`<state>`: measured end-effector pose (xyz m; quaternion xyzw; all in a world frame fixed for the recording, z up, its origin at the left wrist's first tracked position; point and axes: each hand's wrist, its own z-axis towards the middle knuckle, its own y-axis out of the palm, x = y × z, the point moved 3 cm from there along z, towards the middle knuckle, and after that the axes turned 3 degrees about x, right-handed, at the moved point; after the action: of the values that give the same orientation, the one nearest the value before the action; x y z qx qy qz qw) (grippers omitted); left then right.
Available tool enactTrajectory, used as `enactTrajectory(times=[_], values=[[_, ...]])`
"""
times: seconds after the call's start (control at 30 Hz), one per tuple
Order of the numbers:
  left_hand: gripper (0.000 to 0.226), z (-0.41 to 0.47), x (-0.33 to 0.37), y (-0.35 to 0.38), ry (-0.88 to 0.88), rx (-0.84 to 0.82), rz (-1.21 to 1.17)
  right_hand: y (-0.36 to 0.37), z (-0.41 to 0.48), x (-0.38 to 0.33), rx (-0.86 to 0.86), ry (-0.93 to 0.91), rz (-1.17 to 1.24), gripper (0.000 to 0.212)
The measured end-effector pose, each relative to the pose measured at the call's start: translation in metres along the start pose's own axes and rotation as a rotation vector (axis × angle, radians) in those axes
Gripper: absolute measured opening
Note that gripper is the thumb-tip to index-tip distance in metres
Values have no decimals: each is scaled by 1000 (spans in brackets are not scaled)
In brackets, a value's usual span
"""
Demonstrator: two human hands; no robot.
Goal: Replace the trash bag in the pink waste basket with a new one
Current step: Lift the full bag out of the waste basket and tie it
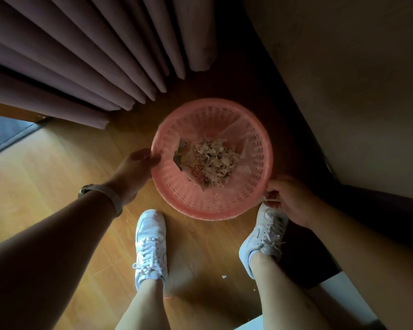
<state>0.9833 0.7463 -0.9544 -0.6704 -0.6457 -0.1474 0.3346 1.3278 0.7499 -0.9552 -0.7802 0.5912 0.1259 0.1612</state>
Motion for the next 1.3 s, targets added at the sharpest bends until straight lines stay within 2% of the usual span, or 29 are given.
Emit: enactTrajectory(times=[0.13,0.3,0.43,0.5,0.57,0.67,0.73,0.8,0.9,1.03,1.13,1.2,1.3], values=[[20,1,-8,0,-19,73,-199,1,-3,1,-3,-25,-29,13],[24,1,-16,-1,-54,121,-312,-2,-1,-9,-38,-113,-128,11],[31,4,-25,-4,-54,124,-298,-4,-1,-14,46,-238,-172,7],[31,2,-27,-4,-7,150,-187,-7,-2,-14,87,-304,-208,7],[22,-1,-24,-3,68,207,1,-9,-4,-17,130,-369,-257,18],[20,-15,-13,0,190,433,329,-5,-14,-25,227,-481,-323,26],[21,-32,-5,-1,279,571,446,-1,-21,-30,285,-562,-357,26],[21,-47,-5,-5,356,633,558,2,-30,-34,334,-622,-406,27],[23,-66,-15,-9,379,564,745,1,-41,-31,342,-596,-442,27],[23,-67,-44,-5,324,375,706,1,-40,-35,303,-533,-485,31],[23,-68,-47,-11,362,335,716,-1,-38,-41,290,-519,-440,37],[21,-66,-50,-18,312,322,625,-4,-33,-39,229,-478,-391,37],[17,-68,-58,-17,153,223,359,-11,-23,-34,205,-427,-404,42]])
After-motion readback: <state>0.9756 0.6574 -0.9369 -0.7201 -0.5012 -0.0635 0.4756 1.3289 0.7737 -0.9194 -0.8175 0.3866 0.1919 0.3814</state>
